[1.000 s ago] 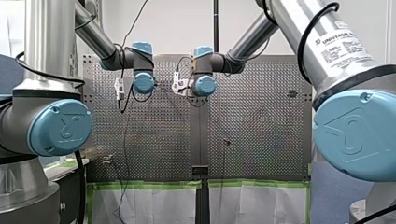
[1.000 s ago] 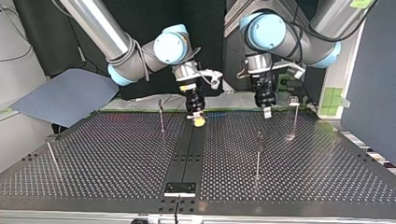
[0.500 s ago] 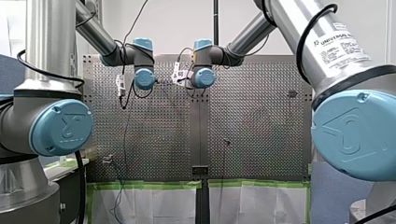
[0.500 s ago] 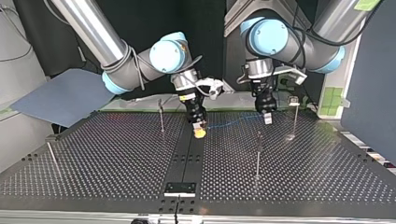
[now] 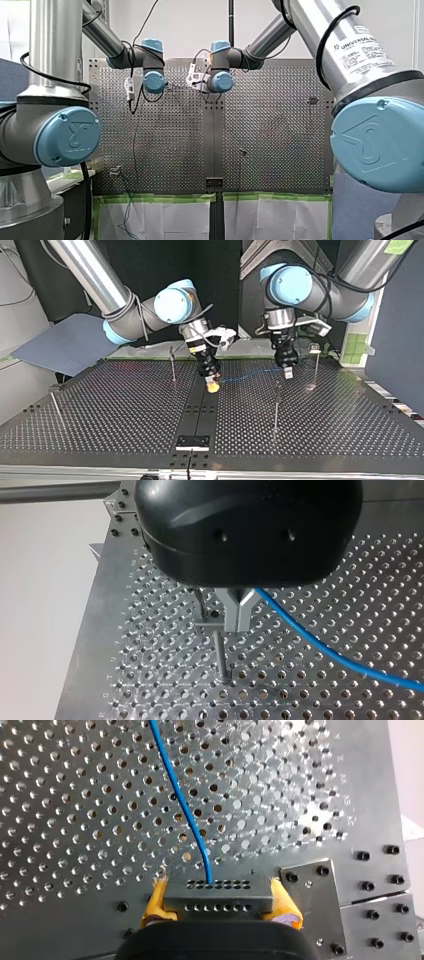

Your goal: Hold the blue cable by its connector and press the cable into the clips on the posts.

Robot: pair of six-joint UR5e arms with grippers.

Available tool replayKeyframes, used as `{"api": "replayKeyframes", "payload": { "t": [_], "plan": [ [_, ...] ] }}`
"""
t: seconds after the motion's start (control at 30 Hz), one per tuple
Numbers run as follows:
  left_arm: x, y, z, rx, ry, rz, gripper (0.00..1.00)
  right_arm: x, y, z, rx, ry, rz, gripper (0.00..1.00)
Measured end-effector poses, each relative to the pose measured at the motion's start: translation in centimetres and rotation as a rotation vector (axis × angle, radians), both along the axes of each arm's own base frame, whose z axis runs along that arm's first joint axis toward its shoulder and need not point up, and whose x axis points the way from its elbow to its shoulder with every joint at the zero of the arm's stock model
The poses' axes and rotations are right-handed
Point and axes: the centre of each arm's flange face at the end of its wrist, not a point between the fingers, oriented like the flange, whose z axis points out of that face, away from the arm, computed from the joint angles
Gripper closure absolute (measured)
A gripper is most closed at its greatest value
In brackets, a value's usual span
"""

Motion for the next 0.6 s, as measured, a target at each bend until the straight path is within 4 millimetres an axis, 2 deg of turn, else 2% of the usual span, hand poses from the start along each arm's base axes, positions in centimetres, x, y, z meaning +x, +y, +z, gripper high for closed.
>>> {"api": "replayKeyframes", "payload": {
  "t": [0.6],
  "plan": [
    [2.8, 1.5, 0.3, -0.014, 0.004, 0.019, 1.00, 0.8, 0.0, 1.6, -0.021, -0.007, 0.024, 1.00]
  ]
}}
